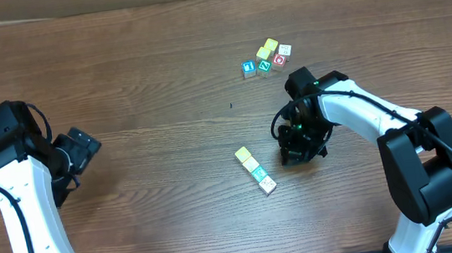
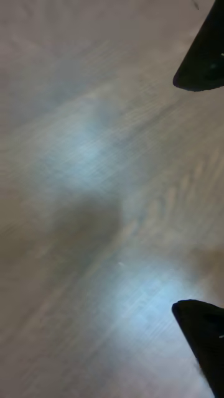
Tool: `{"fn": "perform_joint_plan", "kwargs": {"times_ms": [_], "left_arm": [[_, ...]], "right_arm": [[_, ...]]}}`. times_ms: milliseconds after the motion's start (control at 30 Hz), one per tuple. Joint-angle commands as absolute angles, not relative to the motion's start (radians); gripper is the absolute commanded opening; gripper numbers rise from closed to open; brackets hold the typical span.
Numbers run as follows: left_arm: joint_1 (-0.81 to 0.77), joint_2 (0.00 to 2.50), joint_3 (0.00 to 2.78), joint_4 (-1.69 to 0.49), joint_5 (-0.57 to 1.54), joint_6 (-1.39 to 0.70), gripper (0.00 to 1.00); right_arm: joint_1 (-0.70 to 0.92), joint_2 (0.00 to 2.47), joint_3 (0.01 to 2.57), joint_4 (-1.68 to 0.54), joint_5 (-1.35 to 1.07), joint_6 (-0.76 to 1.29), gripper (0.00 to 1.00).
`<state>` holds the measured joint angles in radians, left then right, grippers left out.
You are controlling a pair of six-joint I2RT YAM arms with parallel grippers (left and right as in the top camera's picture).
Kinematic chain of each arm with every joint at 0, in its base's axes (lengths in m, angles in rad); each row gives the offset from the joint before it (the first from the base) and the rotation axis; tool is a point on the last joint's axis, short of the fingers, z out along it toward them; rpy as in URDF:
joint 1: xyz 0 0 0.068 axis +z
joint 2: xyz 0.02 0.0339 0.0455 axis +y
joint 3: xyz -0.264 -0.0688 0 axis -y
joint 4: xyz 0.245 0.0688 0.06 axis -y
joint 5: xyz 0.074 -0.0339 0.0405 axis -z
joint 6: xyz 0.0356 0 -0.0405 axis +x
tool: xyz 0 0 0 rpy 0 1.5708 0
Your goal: Flip 4 blocks
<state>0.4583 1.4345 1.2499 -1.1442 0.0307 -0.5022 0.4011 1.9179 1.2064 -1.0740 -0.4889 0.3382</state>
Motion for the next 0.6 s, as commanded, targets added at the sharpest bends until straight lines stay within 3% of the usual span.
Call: {"fn": "perform_joint_plan", "kwargs": {"times_ms": [0,67,333,400,467,567], "left_arm": [[0.461,1.440,1.245,-1.054,0.081,-0.552,1.00],[0.458,1.440,1.245,-1.085,0.240,-0.546,1.00],[0.438,1.440,1.245,-1.180,0.313,-0.516,1.00],[0.397,1.440,1.245,-1.147,0.396,-0.396,0.89],[0.324,1.441,1.251,-1.145,0.384,-0.402,0.82],[0.166,1.470,1.288,-1.156,0.271,-0.484,0.81]], "right_arm": [[0.402,1.896,1.230,-1.091,-0.426,0.307,0.04],[0.402,1.896,1.230,-1.108,-0.420,0.307,0.04],[0.373,1.871,1.230,-1.212,-0.421,0.167,0.04],[0.363,1.833,1.230,-1.214,-0.423,0.159,0.04],[0.363,1.781,1.230,-1.213,-0.423,0.159,0.04],[0.368,1.691,1.229,-1.235,-0.420,0.160,0.04]]}}
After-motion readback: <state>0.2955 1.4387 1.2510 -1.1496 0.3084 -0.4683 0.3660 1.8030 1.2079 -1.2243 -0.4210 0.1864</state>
